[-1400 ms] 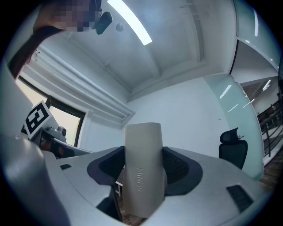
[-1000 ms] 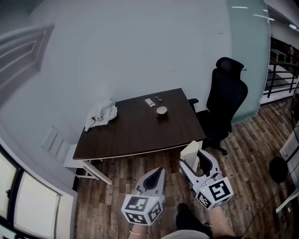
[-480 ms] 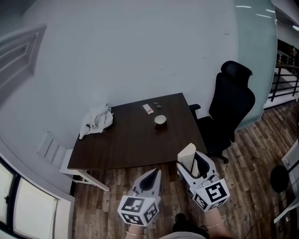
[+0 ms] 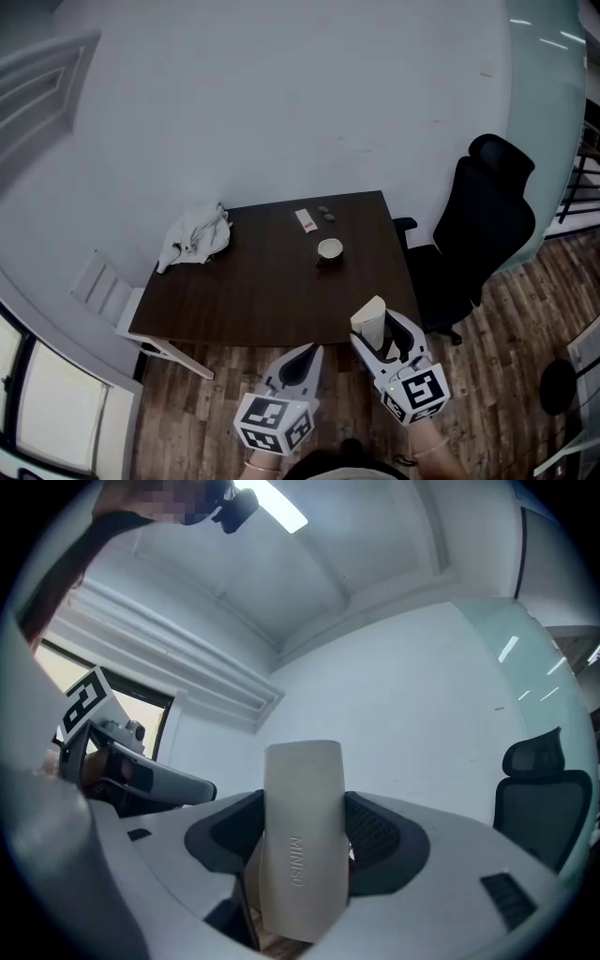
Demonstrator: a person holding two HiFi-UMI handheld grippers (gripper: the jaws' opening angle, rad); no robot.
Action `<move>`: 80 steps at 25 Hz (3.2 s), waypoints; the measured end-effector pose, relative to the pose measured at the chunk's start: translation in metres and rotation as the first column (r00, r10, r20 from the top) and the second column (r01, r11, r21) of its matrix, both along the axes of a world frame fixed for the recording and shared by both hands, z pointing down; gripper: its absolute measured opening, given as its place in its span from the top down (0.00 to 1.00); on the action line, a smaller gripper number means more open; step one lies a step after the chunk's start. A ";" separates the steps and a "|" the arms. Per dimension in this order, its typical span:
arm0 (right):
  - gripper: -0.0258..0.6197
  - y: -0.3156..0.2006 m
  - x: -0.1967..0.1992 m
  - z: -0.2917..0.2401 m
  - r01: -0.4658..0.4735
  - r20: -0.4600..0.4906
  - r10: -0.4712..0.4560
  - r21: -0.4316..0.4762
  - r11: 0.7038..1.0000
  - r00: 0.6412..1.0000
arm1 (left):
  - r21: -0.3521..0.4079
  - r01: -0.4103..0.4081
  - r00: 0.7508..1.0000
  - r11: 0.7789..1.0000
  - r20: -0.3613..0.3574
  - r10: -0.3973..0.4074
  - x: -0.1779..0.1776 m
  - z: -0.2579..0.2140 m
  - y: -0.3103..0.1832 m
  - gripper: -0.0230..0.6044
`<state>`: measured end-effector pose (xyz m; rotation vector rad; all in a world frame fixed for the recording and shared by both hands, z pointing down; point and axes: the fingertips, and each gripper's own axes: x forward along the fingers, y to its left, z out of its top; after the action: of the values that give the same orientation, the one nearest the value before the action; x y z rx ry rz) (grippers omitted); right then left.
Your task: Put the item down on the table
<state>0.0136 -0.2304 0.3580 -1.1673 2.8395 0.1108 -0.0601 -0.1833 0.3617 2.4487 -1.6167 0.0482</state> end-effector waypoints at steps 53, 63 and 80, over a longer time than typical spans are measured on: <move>0.54 -0.243 -0.138 0.266 0.077 -0.689 -0.244 -0.263 0.962 0.682 | -0.057 -0.136 0.991 0.989 -0.004 0.136 -0.115 0.064 -0.218 0.93; 0.54 -0.261 -0.156 0.297 0.098 -0.741 -0.308 -0.314 0.944 0.597 | -0.095 -0.125 0.992 0.988 -0.043 0.121 -0.130 0.078 -0.234 0.93; 0.54 -0.284 -0.175 0.337 0.084 -0.754 -0.429 -0.451 0.889 0.498 | -0.154 -0.113 0.991 0.982 -0.088 0.100 -0.141 0.103 -0.248 0.93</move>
<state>-0.1610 -0.5148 0.6952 -0.7996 4.0493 0.1860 -0.2011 -0.4316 0.4651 2.3816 -1.3915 0.0899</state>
